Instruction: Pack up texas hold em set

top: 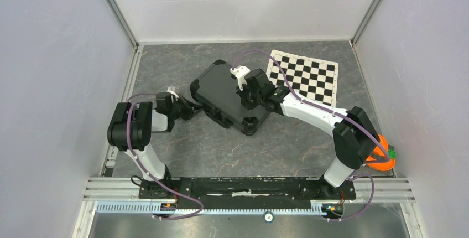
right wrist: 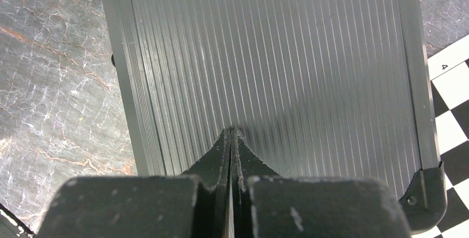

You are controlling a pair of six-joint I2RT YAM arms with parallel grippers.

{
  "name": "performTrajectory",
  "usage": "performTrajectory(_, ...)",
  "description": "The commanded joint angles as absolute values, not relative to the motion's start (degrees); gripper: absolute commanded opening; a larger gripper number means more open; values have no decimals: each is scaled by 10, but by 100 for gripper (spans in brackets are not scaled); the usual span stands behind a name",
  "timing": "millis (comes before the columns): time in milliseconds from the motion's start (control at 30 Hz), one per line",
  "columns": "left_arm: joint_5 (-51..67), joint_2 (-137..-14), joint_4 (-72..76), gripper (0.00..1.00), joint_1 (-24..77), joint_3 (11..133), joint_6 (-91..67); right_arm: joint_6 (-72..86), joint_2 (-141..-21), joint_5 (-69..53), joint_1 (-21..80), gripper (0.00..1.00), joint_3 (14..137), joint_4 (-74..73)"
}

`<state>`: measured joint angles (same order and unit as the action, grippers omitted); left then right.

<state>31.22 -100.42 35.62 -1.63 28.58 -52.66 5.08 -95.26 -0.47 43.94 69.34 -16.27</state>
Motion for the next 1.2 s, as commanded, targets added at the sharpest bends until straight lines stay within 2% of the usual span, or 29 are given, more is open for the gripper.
performTrajectory(0, 329, -1038, 390, 8, 15, 311, -545, 50, -975, -24, 436, 0, 673, -190)
performTrajectory(233, 382, -1066, 381, 5, 62, 344, -559, 51, -980, -42, 428, 0, 672, -189)
performTrajectory(367, 450, -1057, 452, 5, 67, 321, -614, 50, -981, -57, 420, 0, 667, -189)
performTrajectory(600, 468, -992, 525, 4, 118, 264, -689, 63, -984, -92, 387, 0, 663, -191)
performTrajectory(933, 450, -748, 301, 7, 117, 260, -628, 70, -1006, -120, 384, 0, 646, -193)
performTrajectory(1033, 420, -717, 194, 7, 117, 285, -565, 74, -998, -122, 385, 0, 643, -192)
performTrajectory(1167, 402, -715, 165, 8, 117, 283, -543, 74, -979, -106, 384, 0, 644, -199)
